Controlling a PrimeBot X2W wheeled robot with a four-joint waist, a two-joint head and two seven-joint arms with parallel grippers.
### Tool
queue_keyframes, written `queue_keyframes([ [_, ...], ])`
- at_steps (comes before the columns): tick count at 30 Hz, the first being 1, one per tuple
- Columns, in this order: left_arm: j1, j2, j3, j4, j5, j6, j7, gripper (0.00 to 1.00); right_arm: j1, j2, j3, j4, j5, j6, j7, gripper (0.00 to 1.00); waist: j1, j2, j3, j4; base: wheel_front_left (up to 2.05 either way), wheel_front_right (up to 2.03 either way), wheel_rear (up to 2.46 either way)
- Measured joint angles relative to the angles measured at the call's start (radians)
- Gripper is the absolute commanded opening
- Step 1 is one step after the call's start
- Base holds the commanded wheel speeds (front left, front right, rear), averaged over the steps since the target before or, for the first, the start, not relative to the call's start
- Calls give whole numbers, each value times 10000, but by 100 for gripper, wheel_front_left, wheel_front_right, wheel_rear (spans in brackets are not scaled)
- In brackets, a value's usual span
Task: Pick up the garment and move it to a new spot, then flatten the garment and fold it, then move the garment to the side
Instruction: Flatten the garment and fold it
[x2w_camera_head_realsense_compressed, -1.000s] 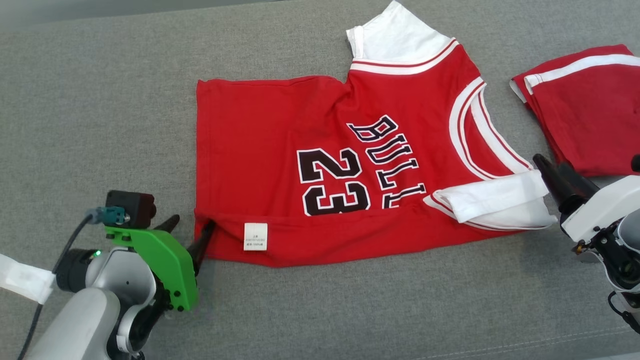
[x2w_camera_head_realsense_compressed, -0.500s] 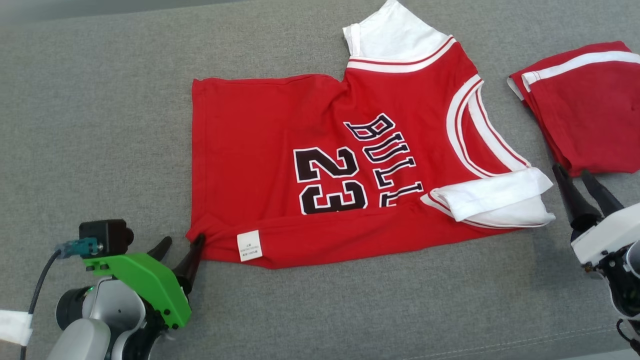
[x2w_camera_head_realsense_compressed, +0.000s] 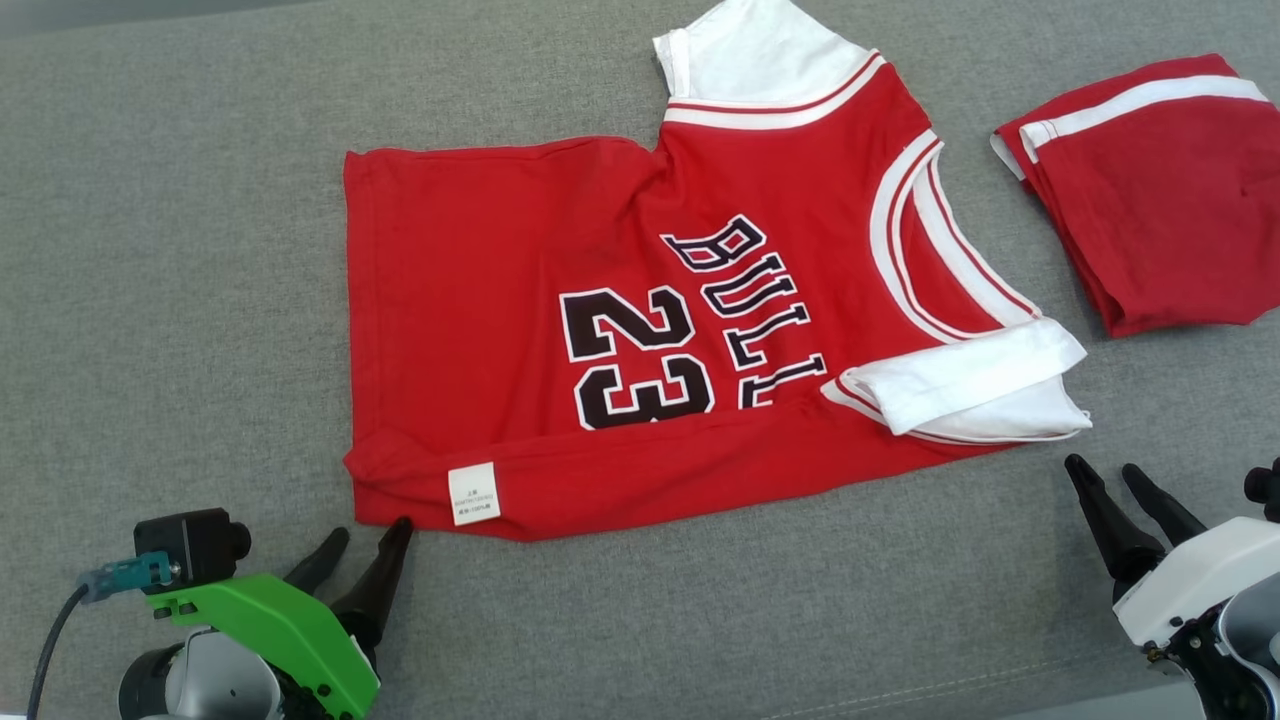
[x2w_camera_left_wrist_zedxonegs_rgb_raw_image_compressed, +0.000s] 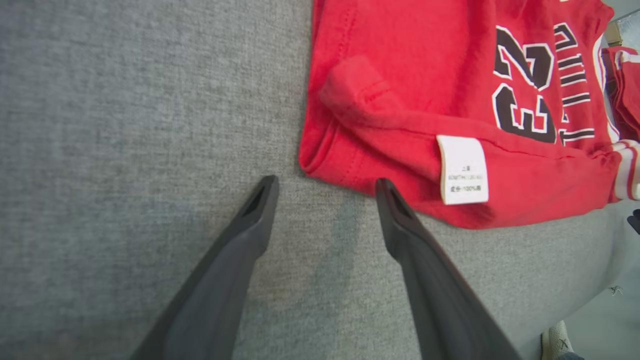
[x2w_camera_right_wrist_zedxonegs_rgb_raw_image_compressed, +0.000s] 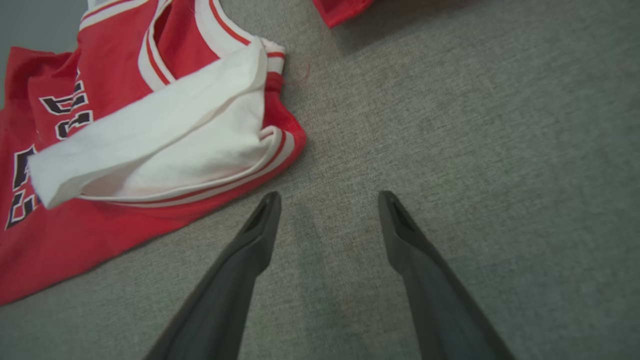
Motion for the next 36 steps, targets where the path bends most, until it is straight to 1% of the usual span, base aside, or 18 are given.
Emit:
queue_keyframes([
  [6, -27, 13, -347, -198, 8, 0, 249, 100, -65, 23, -102, -12, -61, 12, -61, 100, 0, 0, 85, 122, 0, 0, 0],
  [9, -64, 15, -403, -267, 27, 0, 253, 100, -203, 8, -54, -29, -150, 69, -58, 100, 0, 0, 121, 171, 0, 0, 0],
  [16, -278, -59, -514, -460, 38, 0, 433, 100, -591, -205, -69, -67, -272, 84, -33, 100, 0, 0, 171, 192, 0, 0, 0],
  [25, -517, -194, -667, -439, 73, 0, 614, 100, -885, -167, 130, 280, -280, 115, 410, 100, 0, 0, 262, 224, 0, 0, 0],
  [31, -738, -267, -633, -255, 102, 0, 656, 100, -1432, -10, 364, 483, -332, 261, 665, 100, 0, 0, 342, 274, 0, 0, 0],
  [32, -803, -313, -637, -228, 127, 0, 656, 100, -1498, 21, 380, 510, -337, 263, 717, 95, 0, 0, 349, 283, 0, 0, 0],
  [33, -875, -357, -644, -211, 132, 0, 656, 100, -1544, 52, 399, 523, -337, 301, 742, 49, 0, 0, 354, 295, 0, 0, 0],
  [34, -934, -387, -669, -196, 132, 0, 656, 87, -1564, 79, 424, 541, -332, 359, 780, 29, 0, 0, 356, 308, 0, 0, 0],
  [35, -968, -418, -683, -188, 130, 0, 654, 63, -1592, 107, 456, 558, -299, 433, 840, 2, 0, 0, 356, 322, 0, 0, 0],
  [36, -1005, -460, -681, -180, 125, 0, 633, 22, -1618, 123, 495, 573, -268, 472, 884, 0, 0, 0, 356, 336, 0, 0, 0],
])
